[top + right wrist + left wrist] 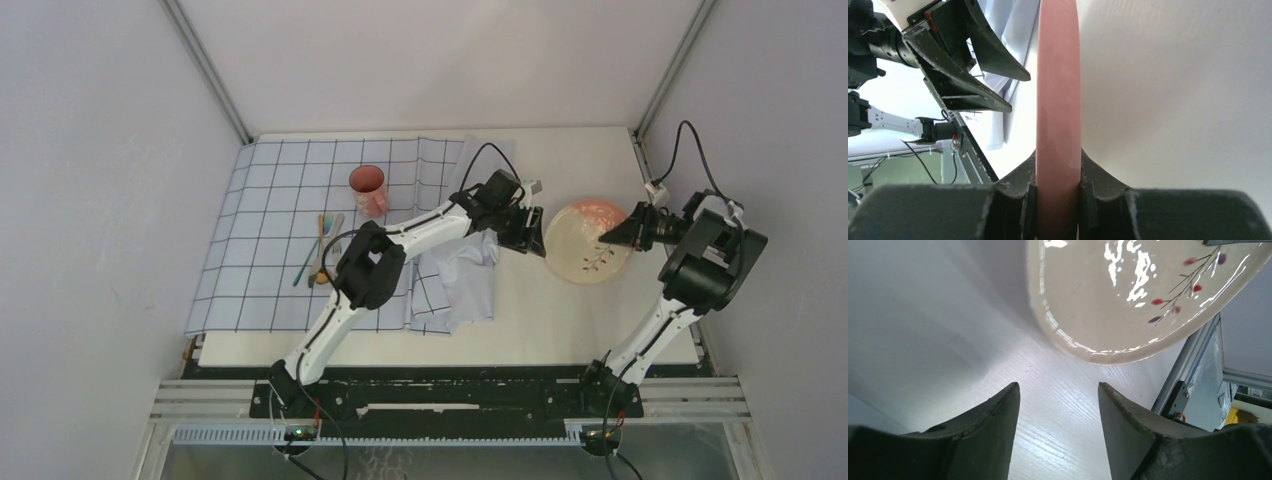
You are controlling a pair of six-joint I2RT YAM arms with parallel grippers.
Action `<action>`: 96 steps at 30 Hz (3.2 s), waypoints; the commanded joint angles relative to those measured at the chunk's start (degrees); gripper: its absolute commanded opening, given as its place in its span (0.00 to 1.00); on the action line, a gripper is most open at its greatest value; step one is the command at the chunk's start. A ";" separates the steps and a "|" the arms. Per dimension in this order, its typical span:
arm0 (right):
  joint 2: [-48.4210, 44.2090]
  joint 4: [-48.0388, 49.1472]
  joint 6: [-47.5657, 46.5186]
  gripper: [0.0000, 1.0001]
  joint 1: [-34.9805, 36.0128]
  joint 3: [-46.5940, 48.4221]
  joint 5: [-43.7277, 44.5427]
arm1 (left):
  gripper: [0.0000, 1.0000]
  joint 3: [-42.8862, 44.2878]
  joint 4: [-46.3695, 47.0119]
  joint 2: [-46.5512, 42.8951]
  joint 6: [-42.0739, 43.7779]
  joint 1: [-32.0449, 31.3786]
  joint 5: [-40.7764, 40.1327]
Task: Set the dinner table for one person
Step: Pick up the plate at the center of the board, then place the plate on the napkin.
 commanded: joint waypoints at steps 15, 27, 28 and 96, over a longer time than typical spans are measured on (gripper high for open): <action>3.25 -25.90 -14.00 0.00 2.92 13.16 -11.92 | 0.63 -2.62 -5.27 -10.09 13.18 8.75 -9.94; -3.59 -19.96 -1.73 0.00 12.45 16.91 -11.29 | 0.63 -11.32 -8.80 -24.07 20.75 18.00 -17.85; -3.64 -19.98 -0.87 0.00 13.46 17.65 -11.77 | 0.63 -12.07 -9.04 -25.23 20.99 18.66 -18.40; -19.60 11.34 26.13 0.00 29.63 -6.19 36.24 | 0.64 -37.28 -25.68 -50.31 35.40 44.87 -7.87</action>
